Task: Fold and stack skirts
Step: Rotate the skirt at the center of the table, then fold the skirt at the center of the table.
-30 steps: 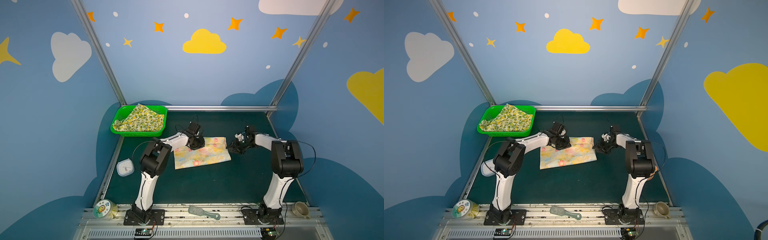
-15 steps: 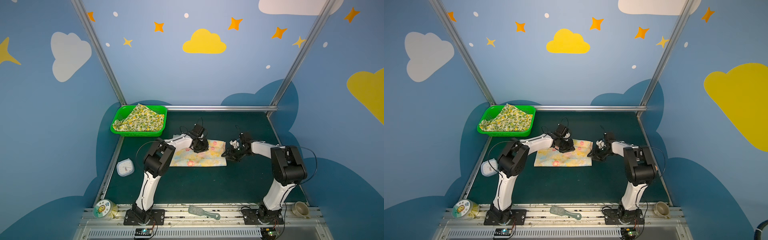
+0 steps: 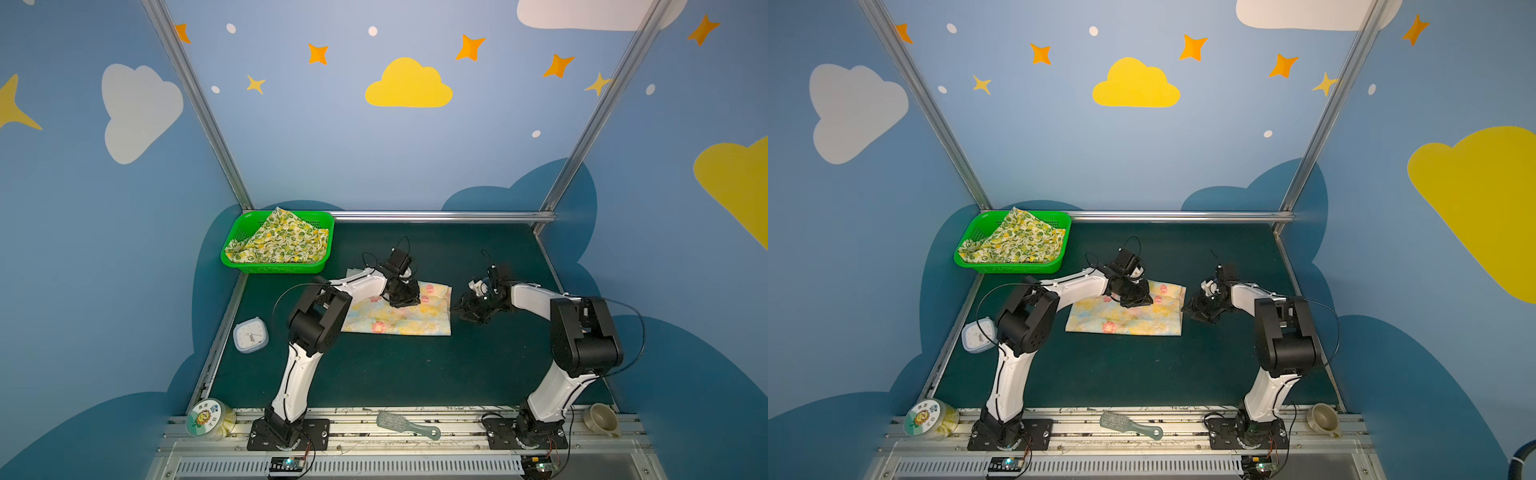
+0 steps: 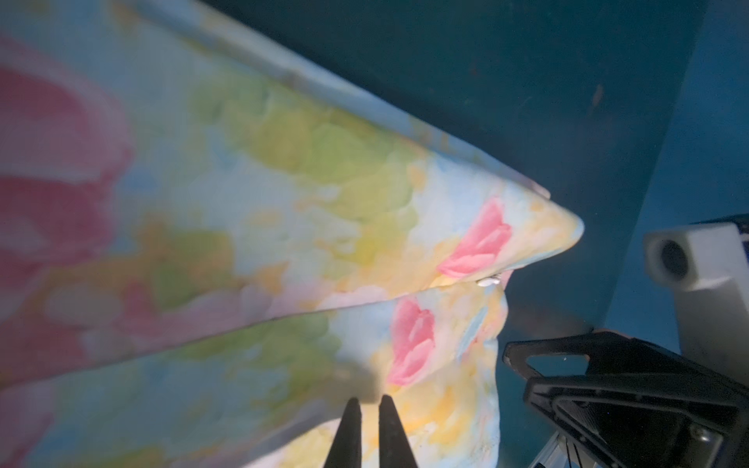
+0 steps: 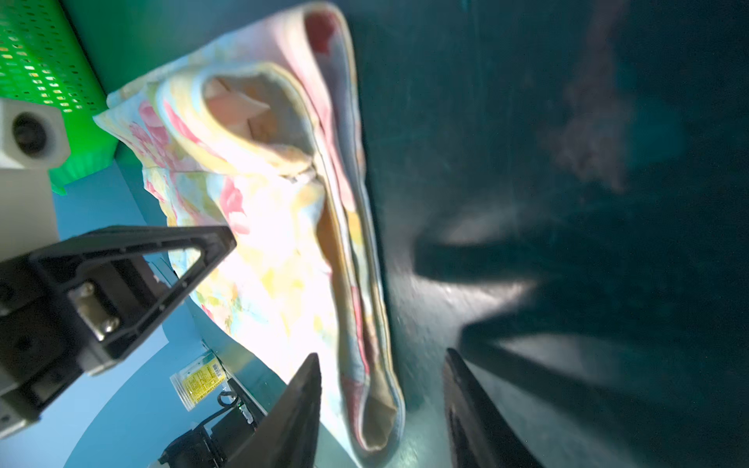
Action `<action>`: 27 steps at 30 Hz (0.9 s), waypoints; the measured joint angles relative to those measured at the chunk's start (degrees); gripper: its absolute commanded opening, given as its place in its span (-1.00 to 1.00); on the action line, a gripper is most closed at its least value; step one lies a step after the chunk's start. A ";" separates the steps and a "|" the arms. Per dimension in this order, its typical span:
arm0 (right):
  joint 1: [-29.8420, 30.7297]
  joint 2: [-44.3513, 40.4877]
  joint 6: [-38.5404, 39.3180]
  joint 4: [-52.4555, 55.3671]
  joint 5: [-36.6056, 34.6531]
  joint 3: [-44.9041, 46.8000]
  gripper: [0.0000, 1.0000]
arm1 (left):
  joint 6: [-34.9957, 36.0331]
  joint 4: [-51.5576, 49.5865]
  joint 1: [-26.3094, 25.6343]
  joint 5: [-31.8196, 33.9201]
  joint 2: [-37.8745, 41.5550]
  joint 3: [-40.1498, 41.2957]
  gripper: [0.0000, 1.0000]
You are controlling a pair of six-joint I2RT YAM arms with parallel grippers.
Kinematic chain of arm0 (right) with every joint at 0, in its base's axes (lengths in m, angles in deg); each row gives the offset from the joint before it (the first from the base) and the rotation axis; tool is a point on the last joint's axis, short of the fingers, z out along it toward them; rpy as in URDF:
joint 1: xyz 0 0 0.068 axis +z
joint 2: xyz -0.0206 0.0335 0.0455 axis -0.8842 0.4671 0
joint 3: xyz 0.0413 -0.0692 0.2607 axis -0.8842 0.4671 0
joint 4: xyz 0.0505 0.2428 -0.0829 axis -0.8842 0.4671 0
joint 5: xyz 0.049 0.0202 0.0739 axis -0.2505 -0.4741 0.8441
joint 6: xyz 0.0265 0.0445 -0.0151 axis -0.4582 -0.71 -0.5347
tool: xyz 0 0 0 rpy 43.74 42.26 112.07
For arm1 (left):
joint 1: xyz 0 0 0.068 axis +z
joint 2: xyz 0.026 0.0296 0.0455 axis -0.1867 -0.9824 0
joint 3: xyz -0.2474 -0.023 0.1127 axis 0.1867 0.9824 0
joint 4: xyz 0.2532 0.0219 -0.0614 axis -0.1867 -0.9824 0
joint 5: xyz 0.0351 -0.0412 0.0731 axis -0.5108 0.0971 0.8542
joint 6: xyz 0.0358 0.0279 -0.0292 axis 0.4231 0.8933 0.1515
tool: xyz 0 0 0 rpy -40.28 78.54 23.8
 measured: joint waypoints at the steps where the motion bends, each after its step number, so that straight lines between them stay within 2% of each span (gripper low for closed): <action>1: -0.07 0.72 0.00 -0.31 0.17 -0.33 -0.03 | 0.07 -0.02 -0.20 -0.17 -0.17 -0.37 -0.74; 14: -0.50 5.20 -0.28 -5.35 5.75 -2.21 -0.05 | -0.35 0.55 -1.99 -2.93 -4.22 -2.51 -0.75; 27: 0.07 5.90 -0.63 -7.69 6.32 -2.21 -0.07 | -1.44 1.49 -3.45 -3.67 -4.48 -2.51 -0.76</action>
